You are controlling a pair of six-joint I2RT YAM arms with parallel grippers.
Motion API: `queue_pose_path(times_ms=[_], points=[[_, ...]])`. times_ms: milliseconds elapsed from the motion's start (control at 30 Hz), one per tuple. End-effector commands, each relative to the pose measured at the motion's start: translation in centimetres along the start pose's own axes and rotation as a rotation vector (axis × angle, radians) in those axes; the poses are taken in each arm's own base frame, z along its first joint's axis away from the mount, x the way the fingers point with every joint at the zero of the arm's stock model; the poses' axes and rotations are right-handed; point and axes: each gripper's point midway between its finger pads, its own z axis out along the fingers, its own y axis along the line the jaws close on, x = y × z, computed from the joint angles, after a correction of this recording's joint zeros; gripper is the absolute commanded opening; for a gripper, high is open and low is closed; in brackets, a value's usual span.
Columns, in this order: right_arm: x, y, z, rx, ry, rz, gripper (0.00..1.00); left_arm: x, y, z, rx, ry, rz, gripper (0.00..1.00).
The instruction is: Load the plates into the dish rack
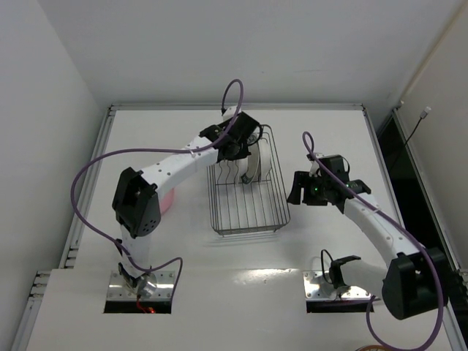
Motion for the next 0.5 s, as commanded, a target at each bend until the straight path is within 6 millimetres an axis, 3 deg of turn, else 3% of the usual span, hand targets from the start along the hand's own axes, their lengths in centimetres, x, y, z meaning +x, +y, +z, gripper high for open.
queue_pose_path(times_ms=[0,133,233,267,367,400,467], points=[[-1.1,1.0,0.3,-0.059,-0.035,-0.01,0.61,3.0,-0.8,1.1,0.007,0.096,0.019,0.0],[-1.2,1.4,0.3,-0.079,-0.038,-0.013,0.61,3.2,-1.1,1.3,0.016,0.105,0.028,0.04],[-1.2,1.4,0.3,-0.079,-0.038,-0.013,0.61,2.7,-1.8,0.9,0.046,0.106,0.039,0.32],[-0.8,1.2,0.4,-0.076,-0.03,-0.011,0.61,1.9,-2.5,0.3,0.075,0.089,0.027,0.55],[-1.0,1.5,0.4,-0.089,-0.036,-0.014,0.61,1.2,-3.2,-0.4,0.116,0.08,0.038,0.84],[-1.0,1.5,0.4,-0.089,-0.036,-0.014,0.61,0.5,-4.1,-1.3,0.146,0.057,0.041,1.0],[-1.0,1.6,0.4,-0.098,-0.034,-0.014,0.61,-0.2,-4.7,-1.8,0.17,0.046,0.042,1.0]])
